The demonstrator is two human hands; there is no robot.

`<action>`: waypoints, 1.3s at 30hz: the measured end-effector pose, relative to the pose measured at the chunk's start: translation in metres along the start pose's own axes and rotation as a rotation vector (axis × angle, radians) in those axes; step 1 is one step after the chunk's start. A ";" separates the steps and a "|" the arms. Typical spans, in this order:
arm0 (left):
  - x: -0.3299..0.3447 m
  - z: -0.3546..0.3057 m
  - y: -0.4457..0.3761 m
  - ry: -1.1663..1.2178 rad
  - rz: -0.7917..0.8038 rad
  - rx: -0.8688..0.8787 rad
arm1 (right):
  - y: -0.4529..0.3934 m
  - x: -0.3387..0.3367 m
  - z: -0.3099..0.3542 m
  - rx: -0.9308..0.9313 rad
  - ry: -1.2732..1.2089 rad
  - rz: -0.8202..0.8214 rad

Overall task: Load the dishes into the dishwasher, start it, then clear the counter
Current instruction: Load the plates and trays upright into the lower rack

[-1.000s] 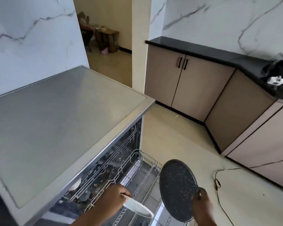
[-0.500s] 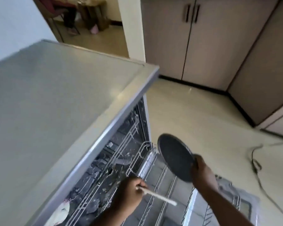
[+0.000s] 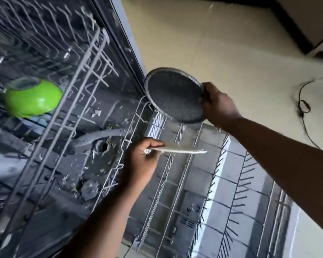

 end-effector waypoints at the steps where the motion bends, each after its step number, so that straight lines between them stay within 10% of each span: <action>1: 0.000 0.001 -0.002 0.017 -0.007 -0.009 | -0.002 0.002 -0.002 -0.006 -0.008 -0.011; 13: -0.015 -0.008 0.011 0.082 -0.084 0.004 | 0.018 0.030 -0.019 -0.138 0.194 0.123; 21: -0.014 -0.005 0.022 0.104 -0.106 0.024 | 0.022 0.069 -0.034 0.108 0.223 0.228; 26: -0.015 -0.011 0.019 0.045 -0.088 0.033 | 0.065 0.036 -0.015 0.113 -0.064 -0.107; 29: -0.016 -0.014 0.013 0.007 -0.058 0.043 | 0.105 0.030 0.015 -0.161 -0.418 0.031; 35: -0.010 -0.028 -0.017 -0.125 0.089 0.281 | 0.124 0.048 0.019 -0.175 0.064 -0.145; 39: -0.009 -0.015 -0.035 -0.261 0.052 0.142 | 0.097 0.040 0.016 -0.026 0.065 -0.185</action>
Point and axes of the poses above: each hand's wrist, its own y-axis away from the middle knuckle, its own x-axis out of the palm, z = x × y, the point moved 5 cm from there along -y, towards the middle knuckle, and after that the axes turned 10 degrees about y, right-handed, at the moved point
